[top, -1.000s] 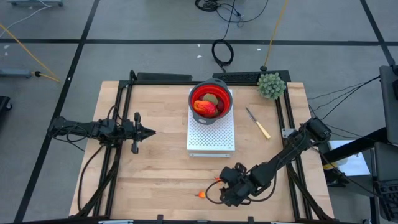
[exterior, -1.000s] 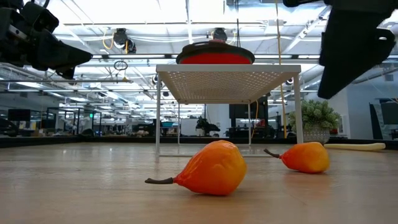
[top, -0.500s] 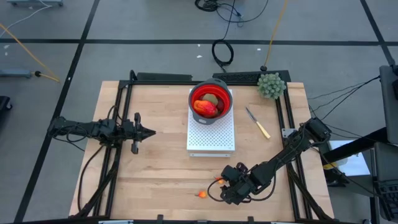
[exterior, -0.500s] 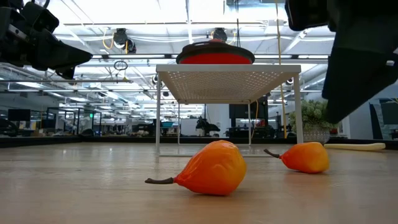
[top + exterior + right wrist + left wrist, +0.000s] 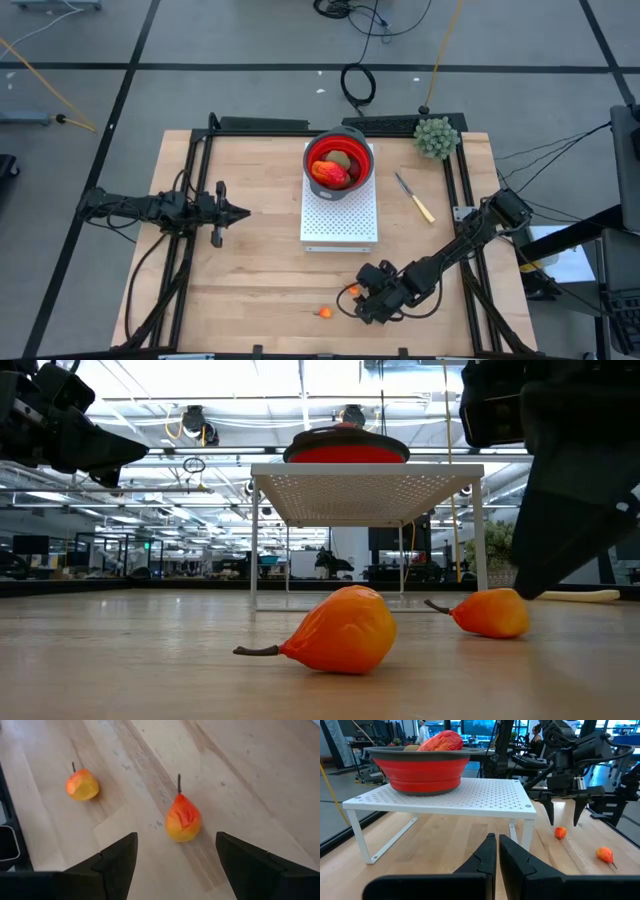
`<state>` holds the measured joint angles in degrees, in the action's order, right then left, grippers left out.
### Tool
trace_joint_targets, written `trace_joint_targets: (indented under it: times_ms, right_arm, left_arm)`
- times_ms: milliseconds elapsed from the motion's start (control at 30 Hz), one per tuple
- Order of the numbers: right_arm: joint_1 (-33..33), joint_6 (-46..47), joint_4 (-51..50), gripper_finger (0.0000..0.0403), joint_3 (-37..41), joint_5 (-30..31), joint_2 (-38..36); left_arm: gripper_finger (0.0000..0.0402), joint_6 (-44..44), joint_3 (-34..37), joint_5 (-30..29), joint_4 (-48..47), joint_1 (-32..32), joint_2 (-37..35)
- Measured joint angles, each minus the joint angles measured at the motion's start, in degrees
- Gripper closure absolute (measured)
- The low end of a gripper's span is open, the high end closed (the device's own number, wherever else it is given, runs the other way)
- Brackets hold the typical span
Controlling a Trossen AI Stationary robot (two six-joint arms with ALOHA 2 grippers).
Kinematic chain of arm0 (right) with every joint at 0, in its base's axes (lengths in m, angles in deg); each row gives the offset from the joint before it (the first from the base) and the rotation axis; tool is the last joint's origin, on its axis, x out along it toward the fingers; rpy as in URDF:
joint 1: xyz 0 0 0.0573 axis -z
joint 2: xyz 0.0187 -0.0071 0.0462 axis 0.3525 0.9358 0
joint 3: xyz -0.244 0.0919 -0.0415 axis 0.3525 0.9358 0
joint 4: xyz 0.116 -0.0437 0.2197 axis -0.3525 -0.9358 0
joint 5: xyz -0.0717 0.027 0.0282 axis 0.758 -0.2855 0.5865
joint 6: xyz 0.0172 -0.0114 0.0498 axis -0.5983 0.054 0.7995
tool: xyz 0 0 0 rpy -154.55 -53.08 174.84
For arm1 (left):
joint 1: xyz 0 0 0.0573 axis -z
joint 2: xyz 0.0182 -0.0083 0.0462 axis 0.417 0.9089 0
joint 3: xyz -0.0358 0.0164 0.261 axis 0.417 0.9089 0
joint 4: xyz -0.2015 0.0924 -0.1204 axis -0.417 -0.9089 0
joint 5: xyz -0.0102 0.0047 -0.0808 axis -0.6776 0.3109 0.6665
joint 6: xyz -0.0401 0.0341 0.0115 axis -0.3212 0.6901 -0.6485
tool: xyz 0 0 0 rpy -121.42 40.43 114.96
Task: Pick & Place Fruit
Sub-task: Put the orange pear into the red strainer bowl
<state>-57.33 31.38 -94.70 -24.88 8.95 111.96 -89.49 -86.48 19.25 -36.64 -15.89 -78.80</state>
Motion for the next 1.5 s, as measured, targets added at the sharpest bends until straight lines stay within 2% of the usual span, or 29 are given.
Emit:
trace_joint_targets:
  times_ms: [200, 667, 833, 967, 1267, 1500]
  right_arm:
    - [0.29, -2.66, 1.00, 0.0142, 0.63, 3.01, 0.00]
    - [0.72, -5.97, 4.58, 0.0142, 0.67, 2.64, 3.34]
    - [0.72, -6.76, 4.62, 0.0148, 0.67, 4.49, 3.32]
    - [0.72, -7.52, 4.67, 0.0176, 0.67, 5.61, 3.32]
    - [0.72, -9.07, 7.15, 0.0266, 0.64, 5.11, 4.73]
    - [0.72, -9.30, 8.10, 0.0298, 0.52, 4.51, 5.56]
  left_arm:
    - [0.0382, 0.02, -0.02, -0.02, 0.00, 0.00, 0.00]
    - [0.0382, 0.05, -0.02, -0.09, 0.00, 0.02, 0.00]
    - [0.0382, 0.04, 0.00, -0.10, 0.00, 0.02, 0.00]
    - [0.0382, 0.07, 0.00, -0.10, 0.00, 0.02, 0.00]
    - [0.0382, 0.07, 0.00, -0.09, -0.02, 0.02, 0.00]
    - [0.0382, 0.07, -0.02, -0.09, 0.00, 0.00, 0.00]
